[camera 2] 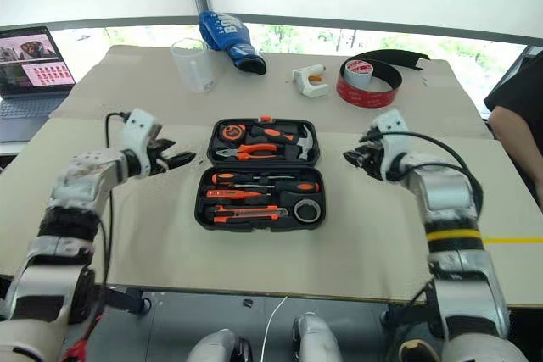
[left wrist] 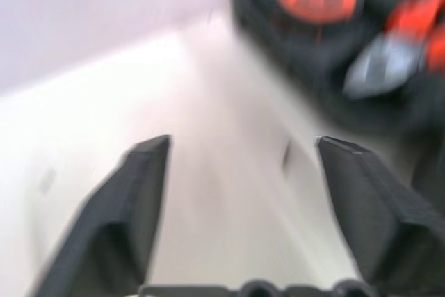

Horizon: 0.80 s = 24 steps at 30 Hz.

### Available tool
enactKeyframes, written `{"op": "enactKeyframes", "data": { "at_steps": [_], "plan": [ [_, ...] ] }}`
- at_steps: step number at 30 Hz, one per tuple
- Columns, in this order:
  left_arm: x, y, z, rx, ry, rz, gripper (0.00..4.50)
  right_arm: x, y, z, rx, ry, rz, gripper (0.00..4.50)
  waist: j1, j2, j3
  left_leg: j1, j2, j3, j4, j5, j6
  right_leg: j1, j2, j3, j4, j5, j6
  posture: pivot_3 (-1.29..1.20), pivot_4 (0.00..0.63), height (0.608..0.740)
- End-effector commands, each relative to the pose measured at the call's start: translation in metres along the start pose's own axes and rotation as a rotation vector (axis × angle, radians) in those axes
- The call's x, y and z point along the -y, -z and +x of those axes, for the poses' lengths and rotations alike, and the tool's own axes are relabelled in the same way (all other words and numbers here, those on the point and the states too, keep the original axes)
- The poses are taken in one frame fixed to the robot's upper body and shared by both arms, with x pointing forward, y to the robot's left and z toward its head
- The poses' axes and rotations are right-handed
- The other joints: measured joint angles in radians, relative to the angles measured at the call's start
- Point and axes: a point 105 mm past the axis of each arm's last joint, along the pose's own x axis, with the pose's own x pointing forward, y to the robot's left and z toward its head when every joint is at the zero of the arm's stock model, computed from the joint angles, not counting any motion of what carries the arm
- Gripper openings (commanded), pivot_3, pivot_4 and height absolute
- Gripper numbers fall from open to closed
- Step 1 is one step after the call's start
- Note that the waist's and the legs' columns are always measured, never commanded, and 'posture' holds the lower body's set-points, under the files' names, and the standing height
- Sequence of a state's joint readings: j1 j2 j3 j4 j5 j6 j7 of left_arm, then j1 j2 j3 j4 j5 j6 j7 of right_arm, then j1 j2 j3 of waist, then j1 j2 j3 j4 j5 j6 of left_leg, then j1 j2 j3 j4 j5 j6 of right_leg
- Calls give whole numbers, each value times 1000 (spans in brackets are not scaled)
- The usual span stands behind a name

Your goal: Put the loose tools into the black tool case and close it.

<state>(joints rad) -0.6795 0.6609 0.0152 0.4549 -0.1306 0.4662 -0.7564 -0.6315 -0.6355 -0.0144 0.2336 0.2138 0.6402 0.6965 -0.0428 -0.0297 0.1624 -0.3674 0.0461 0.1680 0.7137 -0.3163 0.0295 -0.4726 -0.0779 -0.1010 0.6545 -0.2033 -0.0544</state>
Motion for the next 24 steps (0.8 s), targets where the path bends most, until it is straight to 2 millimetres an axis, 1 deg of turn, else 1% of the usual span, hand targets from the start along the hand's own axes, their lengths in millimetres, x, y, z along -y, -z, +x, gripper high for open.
{"op": "enactKeyframes", "data": {
  "at_steps": [1,3,4,5,6,9,13,14,17,24],
  "plan": [
    [17,-7,-6,31,36,50,1825,-12,-4,-6,33,-21,-73,82,4,0,0,1,0,0,2,0,0,0,0,2,-1,0,0,0,150,730],
    [33,-3,-2,33,66,15,1102,-22,0,-3,35,-50,-102,0,9,0,0,1,0,1,3,1,1,0,-1,4,1,-2,3,0,150,730],
    [39,-1,0,32,76,7,830,-26,1,-1,39,-63,-110,0,13,0,0,1,0,1,3,2,2,1,-1,5,1,-3,5,0,150,730],
    [46,0,3,32,94,-1,404,-32,0,0,48,-89,-119,0,16,0,0,3,0,1,3,2,2,1,-1,6,1,-3,5,0,150,730],
    [52,1,4,29,108,-9,88,-38,-1,2,58,-113,-129,0,19,0,0,4,0,1,3,2,2,2,-1,6,2,-3,5,0,150,730],
    [68,1,7,27,164,-27,38,-55,-1,4,73,-199,-159,0,19,0,0,5,0,1,3,3,1,3,1,7,2,-2,3,0,150,730],
    [92,-7,3,75,275,-38,38,-80,3,0,83,-334,-192,0,23,0,0,6,1,1,0,3,0,3,1,7,2,1,-2,0,150,730],
    [99,-8,0,84,316,-35,38,-88,3,-3,91,-377,-196,0,24,0,0,6,1,1,-1,3,0,3,1,7,1,1,-2,0,150,730],
    [111,-9,-11,97,400,-30,38,-104,3,-13,111,-464,-210,0,25,0,0,5,1,1,-1,3,1,2,1,7,0,0,-3,0,150,730],
    [130,-4,-38,101,549,-9,38,-124,13,-32,108,-549,-245,0,28,0,0,5,1,0,-1,3,1,2,1,6,-1,0,-1,0,150,730]
  ]
}}
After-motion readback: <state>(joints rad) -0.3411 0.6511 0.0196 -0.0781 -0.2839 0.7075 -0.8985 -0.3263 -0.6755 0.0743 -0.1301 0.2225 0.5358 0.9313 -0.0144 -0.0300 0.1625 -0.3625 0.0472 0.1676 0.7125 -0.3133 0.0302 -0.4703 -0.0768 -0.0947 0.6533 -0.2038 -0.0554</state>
